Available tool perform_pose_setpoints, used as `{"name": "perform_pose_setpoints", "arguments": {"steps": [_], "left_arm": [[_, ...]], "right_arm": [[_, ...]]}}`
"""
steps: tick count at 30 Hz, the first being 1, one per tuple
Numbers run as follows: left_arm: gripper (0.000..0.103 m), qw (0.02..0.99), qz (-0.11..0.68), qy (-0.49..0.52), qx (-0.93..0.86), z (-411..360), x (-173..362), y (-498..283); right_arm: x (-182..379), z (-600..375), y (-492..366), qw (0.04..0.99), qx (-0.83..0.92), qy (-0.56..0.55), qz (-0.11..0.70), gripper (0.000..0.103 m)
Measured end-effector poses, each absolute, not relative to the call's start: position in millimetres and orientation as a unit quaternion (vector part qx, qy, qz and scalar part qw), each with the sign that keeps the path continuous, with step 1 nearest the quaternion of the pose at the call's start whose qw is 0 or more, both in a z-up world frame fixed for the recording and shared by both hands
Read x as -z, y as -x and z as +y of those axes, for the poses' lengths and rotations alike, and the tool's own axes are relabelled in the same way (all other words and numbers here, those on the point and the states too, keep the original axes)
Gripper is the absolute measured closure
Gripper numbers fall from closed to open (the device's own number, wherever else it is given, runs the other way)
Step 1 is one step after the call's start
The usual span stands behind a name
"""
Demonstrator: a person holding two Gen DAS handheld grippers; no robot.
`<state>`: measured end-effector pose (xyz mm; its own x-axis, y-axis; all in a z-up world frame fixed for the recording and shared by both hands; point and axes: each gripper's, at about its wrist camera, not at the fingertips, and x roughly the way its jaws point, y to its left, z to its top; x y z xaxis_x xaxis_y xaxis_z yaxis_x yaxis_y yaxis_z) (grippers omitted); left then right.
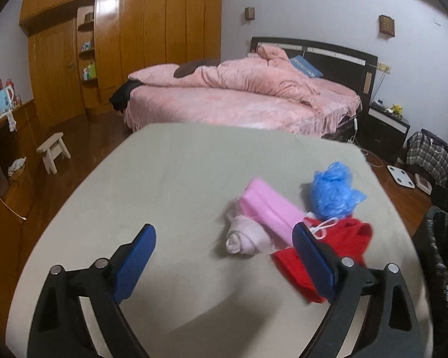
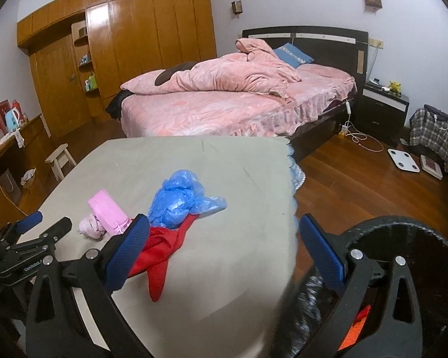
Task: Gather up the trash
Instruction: 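Grasp the pink rolled sock with the left gripper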
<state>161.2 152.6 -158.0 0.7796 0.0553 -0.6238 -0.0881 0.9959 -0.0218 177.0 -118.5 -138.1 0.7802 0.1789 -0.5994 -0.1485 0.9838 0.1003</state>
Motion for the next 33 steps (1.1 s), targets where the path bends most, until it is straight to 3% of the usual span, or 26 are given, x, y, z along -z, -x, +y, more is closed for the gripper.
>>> {"name": "perform_pose_setpoints", "arguments": {"steps": [13, 16, 18, 33], "left_arm": [[0.037, 0.925, 0.375, 0.053, -0.005, 154, 187, -197], [0.048, 0.922, 0.384, 0.053, 0.017, 148, 190, -202], [0.061, 0.918, 0.39, 0.059, 0.036, 144, 191, -205], [0.064, 0.933, 0.353, 0.068, 0.003, 160, 167, -175]], "right_arm": [[162, -94, -205, 0.935, -0.107, -0.011, 0.338, 0.006], [163, -93, -208, 0.934, -0.109, -0.01, 0.34, 0.006], [163, -94, -208, 0.934, -0.11, -0.009, 0.341, 0.006], [161, -87, -207, 0.934, -0.118, -0.005, 0.336, 0.006]]}}
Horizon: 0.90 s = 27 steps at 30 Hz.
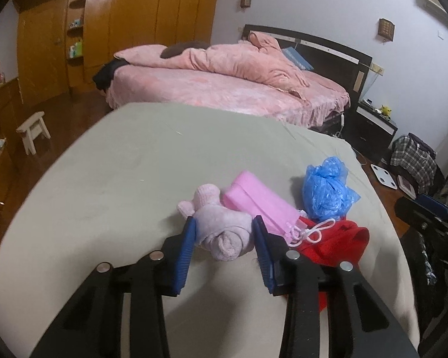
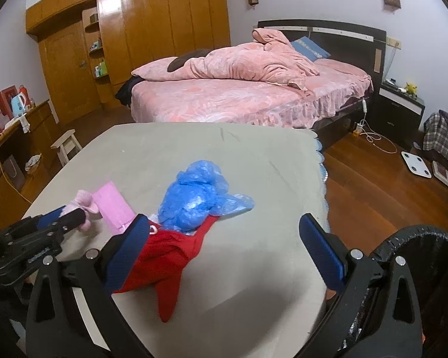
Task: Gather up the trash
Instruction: 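Grasp the pink rolled sock with the left gripper, then grasp the pink fabric strip with the right gripper while the left gripper holds the sock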
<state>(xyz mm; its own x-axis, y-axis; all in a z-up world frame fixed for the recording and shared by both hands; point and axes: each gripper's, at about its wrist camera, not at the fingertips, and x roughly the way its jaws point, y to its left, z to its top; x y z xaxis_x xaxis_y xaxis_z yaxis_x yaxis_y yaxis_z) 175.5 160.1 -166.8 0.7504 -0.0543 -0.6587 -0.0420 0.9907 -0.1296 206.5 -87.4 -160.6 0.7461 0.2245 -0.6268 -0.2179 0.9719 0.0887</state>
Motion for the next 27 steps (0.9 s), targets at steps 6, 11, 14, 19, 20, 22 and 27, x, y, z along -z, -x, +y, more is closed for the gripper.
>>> {"name": "perform_pose_setpoints", "arguments": {"steps": [6, 11, 14, 19, 20, 22, 27], "left_arm": [[0.064, 0.94, 0.337, 0.05, -0.025, 178, 158, -162], [0.064, 0.941, 0.331, 0.044, -0.048, 196, 156, -160], [0.064, 0.942, 0.327, 0.045, -0.059, 206, 156, -161], [0.064, 0.941, 0.326, 0.049, -0.073, 220, 159, -163], [0.064, 0.941, 0.326, 0.049, -0.075, 222, 160, -163], [0.064, 0.941, 0.325, 0.05, -0.081, 227, 161, -164], [0.064, 0.938, 0.326, 0.059, -0.098, 243, 164, -164]], "right_arm": [[156, -69, -207, 0.932, -0.145, 0.005, 0.332, 0.006], [155, -41, -214, 0.924, -0.18, 0.009, 0.336, 0.006], [158, -23, -221, 0.919, -0.199, 0.013, 0.341, 0.006], [169, 12, -235, 0.907, -0.227, 0.026, 0.353, 0.012], [170, 17, -237, 0.906, -0.231, 0.031, 0.354, 0.015], [177, 31, -243, 0.898, -0.242, 0.044, 0.364, 0.022], [192, 52, -253, 0.884, -0.255, 0.062, 0.387, 0.026]]}}
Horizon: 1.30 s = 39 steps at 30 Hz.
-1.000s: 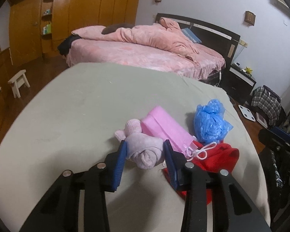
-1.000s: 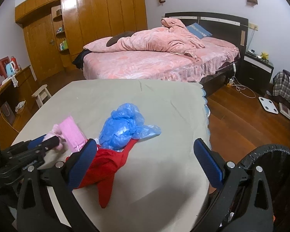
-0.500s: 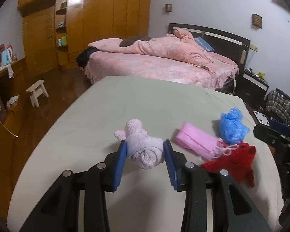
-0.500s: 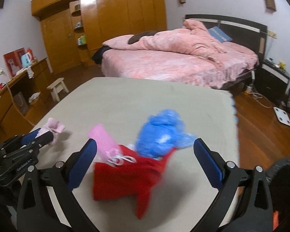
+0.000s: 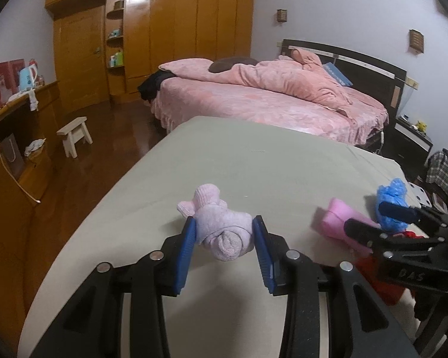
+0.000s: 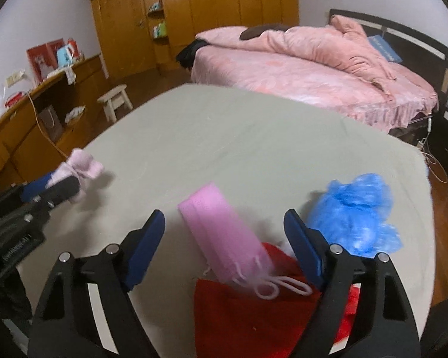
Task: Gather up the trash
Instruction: 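Grasp the pink fabric strip with the right gripper while the left gripper holds the sock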
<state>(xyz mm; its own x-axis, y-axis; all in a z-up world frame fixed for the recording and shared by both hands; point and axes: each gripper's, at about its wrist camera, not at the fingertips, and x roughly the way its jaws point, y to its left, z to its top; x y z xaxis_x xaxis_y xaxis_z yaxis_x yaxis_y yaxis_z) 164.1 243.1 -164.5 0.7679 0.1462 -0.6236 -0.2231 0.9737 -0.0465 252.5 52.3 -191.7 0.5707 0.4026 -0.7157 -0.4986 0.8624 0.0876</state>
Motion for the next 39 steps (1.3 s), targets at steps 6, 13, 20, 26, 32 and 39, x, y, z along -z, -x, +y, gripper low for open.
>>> {"name": "perform_pose_setpoints", "arguments": {"steps": [6, 13, 20, 26, 32, 39], "left_arm": [[0.064, 0.937, 0.327, 0.063, -0.106, 250, 167, -165], [0.064, 0.937, 0.328, 0.06, -0.098, 243, 167, -168], [0.064, 0.942, 0.319, 0.056, -0.088, 234, 158, -165], [0.064, 0.948, 0.305, 0.053, -0.079, 221, 142, -159], [0.064, 0.953, 0.292, 0.05, -0.066, 204, 127, -151], [0.064, 0.959, 0.277, 0.047, -0.045, 180, 106, -136]], "right_arm": [[206, 63, -259, 0.87, -0.255, 0.071, 0.415, 0.04], [211, 67, -258, 0.861, -0.264, 0.077, 0.428, 0.082], [188, 53, -251, 0.87, -0.276, 0.051, 0.406, 0.087], [159, 39, -241, 0.879, -0.282, 0.027, 0.383, 0.087], [134, 23, -231, 0.89, -0.276, 0.013, 0.363, 0.087], [111, -6, -209, 0.901, -0.265, 0.001, 0.344, 0.087]]}}
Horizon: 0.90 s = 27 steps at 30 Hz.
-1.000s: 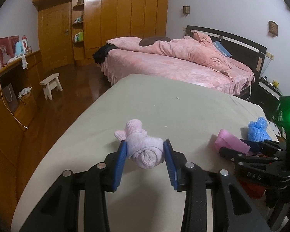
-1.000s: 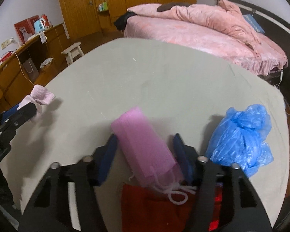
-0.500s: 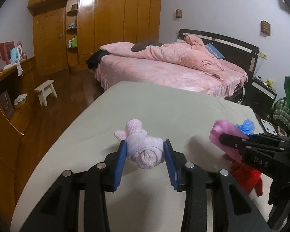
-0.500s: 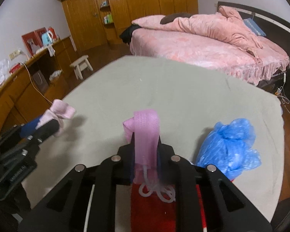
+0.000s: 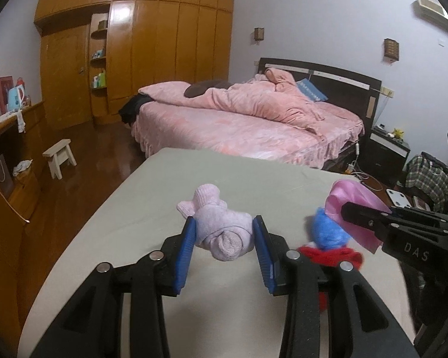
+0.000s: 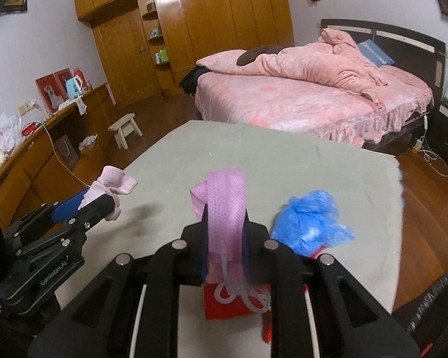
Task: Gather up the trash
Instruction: 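Grasp the pink fabric strip with the right gripper while the left gripper holds the sock, then carry the sock and strip over the black bin and open both grippers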
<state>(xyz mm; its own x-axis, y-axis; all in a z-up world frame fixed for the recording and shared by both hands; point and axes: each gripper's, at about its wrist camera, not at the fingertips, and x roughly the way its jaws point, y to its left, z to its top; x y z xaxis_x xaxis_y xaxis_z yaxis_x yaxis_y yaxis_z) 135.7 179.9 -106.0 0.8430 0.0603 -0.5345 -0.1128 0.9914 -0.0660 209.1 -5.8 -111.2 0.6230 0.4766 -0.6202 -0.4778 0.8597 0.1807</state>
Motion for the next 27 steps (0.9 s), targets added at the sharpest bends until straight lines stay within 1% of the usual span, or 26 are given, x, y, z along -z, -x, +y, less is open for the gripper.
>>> {"name": "perform_pose_setpoints", "arguments": {"steps": [9, 27], "left_arm": [[0.064, 0.963, 0.264, 0.043, -0.011, 138, 85, -117], [0.064, 0.969, 0.237, 0.021, 0.062, 59, 59, -83]], "right_arm": [[87, -47, -173, 0.917, -0.241, -0.006, 0.316, 0.087], [59, -131, -111, 0.937, -0.193, -0.027, 0.289, 0.087]]}}
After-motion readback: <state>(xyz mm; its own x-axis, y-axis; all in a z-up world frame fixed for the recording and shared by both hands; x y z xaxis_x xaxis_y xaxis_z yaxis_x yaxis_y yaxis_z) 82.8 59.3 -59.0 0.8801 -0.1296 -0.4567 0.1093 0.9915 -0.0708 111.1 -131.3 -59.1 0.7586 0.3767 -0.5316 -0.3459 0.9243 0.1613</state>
